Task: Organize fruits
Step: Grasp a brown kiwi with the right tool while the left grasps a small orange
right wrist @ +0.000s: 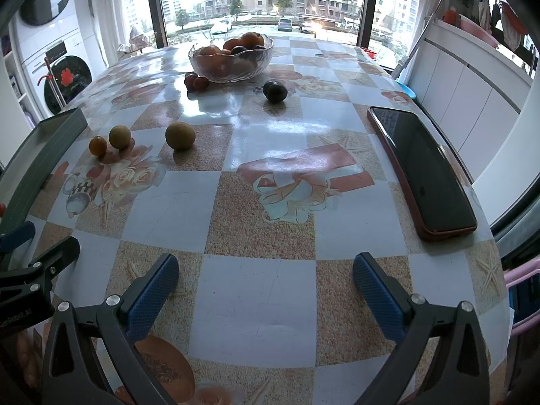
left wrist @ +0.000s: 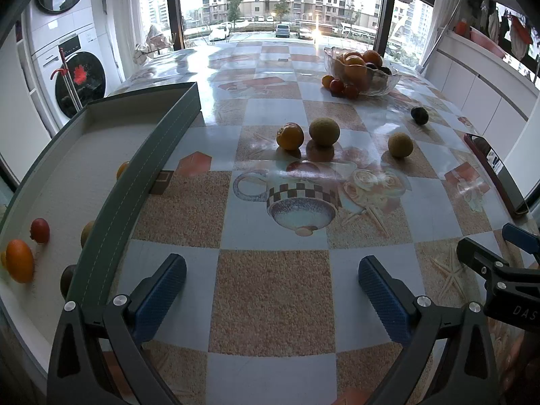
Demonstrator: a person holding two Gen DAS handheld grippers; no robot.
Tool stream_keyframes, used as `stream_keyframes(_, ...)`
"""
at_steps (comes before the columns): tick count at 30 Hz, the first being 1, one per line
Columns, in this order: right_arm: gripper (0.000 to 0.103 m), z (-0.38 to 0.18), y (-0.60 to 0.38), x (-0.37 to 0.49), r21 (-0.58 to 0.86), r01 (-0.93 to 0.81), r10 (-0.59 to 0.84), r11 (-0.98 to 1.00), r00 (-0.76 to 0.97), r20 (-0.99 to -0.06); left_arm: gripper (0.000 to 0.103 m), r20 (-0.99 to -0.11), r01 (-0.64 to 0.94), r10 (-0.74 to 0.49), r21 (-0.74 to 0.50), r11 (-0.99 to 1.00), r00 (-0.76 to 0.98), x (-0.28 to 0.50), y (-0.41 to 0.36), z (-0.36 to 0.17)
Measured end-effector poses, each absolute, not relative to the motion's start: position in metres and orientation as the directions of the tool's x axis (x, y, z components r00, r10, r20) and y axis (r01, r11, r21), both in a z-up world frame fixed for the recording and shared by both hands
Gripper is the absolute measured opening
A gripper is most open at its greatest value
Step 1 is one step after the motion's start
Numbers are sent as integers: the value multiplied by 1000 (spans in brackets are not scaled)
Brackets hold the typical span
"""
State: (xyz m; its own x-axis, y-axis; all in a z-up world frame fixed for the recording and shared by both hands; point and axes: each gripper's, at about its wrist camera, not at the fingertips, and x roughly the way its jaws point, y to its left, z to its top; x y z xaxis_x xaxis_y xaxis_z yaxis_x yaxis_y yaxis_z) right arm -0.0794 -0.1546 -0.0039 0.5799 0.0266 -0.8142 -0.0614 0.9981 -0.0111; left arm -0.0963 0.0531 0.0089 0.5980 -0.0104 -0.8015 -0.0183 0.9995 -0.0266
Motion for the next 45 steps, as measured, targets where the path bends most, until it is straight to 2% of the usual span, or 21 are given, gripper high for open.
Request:
stream_keyframes(21,103,-2,-155,-76,-9,-56,23,998,551,-834,102,-801,-18,-11,-27,999,599,-97,53,9)
stream_keyframes(24,103,2,-153,-61,8,-43,28,999,483,-875,102,-801,-18,-11,-27,999,599,-98,53,9)
stream_keyframes(28,103,6,-142,-37,83,-84,113,993,462,-879,102,-800,-18,-11,-27,999,599,-98,53,9)
stream_keyframes(35,102,4,-101,4,38,-161,116,986,503,-857,102,-800,-18,-11,-28,999,599,-98,53,9)
stream_keyframes(38,95,4,-89,14,33,-188,130,982,529,-839,102,-800,-18,-11,-28,999,600,-98,53,9)
stream_keyframes(41,76,6,-82,20,12,-202,126,979,559,-820,102,-800,-18,-11,-28,999,600,-99,54,9)
stream_keyframes(42,62,7,-81,21,8,-201,123,979,565,-816,102,-800,-18,-11,-27,999,600,-99,54,9)
stream_keyframes(43,45,8,-81,22,6,-201,123,980,574,-810,102,-800,-18,-11,-28,999,600,-99,54,9)
stream_keyframes(45,29,10,-86,23,38,-202,151,979,581,-800,102,-800,-18,-11,-28,999,600,-99,54,8)
